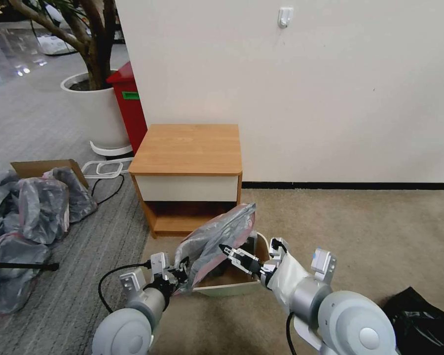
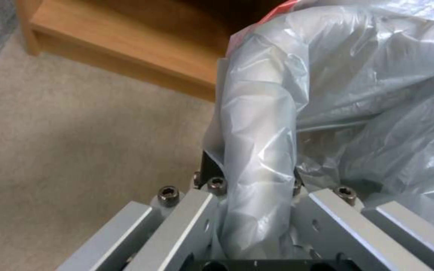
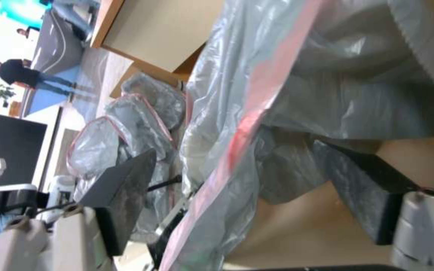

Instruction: Pick up the garbage bag from the table and place it over the trash can.

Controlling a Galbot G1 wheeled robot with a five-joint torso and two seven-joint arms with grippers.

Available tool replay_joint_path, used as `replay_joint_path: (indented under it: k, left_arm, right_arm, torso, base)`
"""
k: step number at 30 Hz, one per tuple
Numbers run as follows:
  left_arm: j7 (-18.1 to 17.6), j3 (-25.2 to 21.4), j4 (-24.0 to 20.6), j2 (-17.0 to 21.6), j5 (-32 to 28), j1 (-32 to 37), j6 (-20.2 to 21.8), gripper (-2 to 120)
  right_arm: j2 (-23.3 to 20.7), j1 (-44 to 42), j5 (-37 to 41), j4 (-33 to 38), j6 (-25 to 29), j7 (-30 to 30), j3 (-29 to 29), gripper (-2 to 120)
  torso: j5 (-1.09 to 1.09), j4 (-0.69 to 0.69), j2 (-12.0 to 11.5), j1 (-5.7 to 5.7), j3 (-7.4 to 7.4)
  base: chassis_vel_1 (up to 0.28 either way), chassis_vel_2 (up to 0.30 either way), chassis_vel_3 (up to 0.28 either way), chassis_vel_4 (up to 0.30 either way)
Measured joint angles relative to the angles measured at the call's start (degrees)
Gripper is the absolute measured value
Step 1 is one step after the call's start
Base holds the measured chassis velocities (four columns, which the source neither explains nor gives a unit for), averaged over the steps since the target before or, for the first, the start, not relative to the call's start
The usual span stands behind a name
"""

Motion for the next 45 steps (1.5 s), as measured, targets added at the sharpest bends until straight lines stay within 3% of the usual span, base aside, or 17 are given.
replay_joint_path:
  k: [7,12,26,31,45]
  left_arm:
    - [1.68,0.07,0.30,-0.32,0.75,-0.06,-0.59,4]
    - [1.99,0.05,0.41,-0.53,1.19,0.05,-0.64,4]
    - [2.16,0.37,1.00,-1.00,1.90,0.15,-0.94,4]
    - [1.79,0.44,1.88,-1.42,1.58,-0.10,-1.11,4]
    - [-3.43,-2.10,3.01,-2.04,-7.33,-1.40,-1.16,4]
  right_arm:
    - [1.58,1.30,-0.07,-1.45,0.91,0.94,-1.21,68]
    - [1.76,1.41,-0.14,-1.64,1.19,1.09,-1.33,43]
    - [1.87,1.17,-0.57,-1.69,1.21,0.94,-1.42,0]
    - [1.73,0.32,-0.83,-0.73,1.06,0.70,-1.31,0]
    - [0.75,-2.93,-3.34,2.76,0.81,-0.58,0.05,0]
  torso:
    - [0.00,0.00,0.00,0.00,0.00]
    - [0.00,0.00,0.00,0.00,0.00]
    - [0.00,0.00,0.00,0.00,0.00]
    - [0.00,0.00,0.00,0.00,0.00]
    - [0.00,-0.01,0.00,0.00,0.00]
  base:
    - [0.000,0.000,0.000,0.000]
    - [0.000,0.000,0.000,0.000]
    - [0.000,0.000,0.000,0.000]
    - [0.000,0.000,0.000,0.000]
    - [0.000,0.000,0.000,0.000]
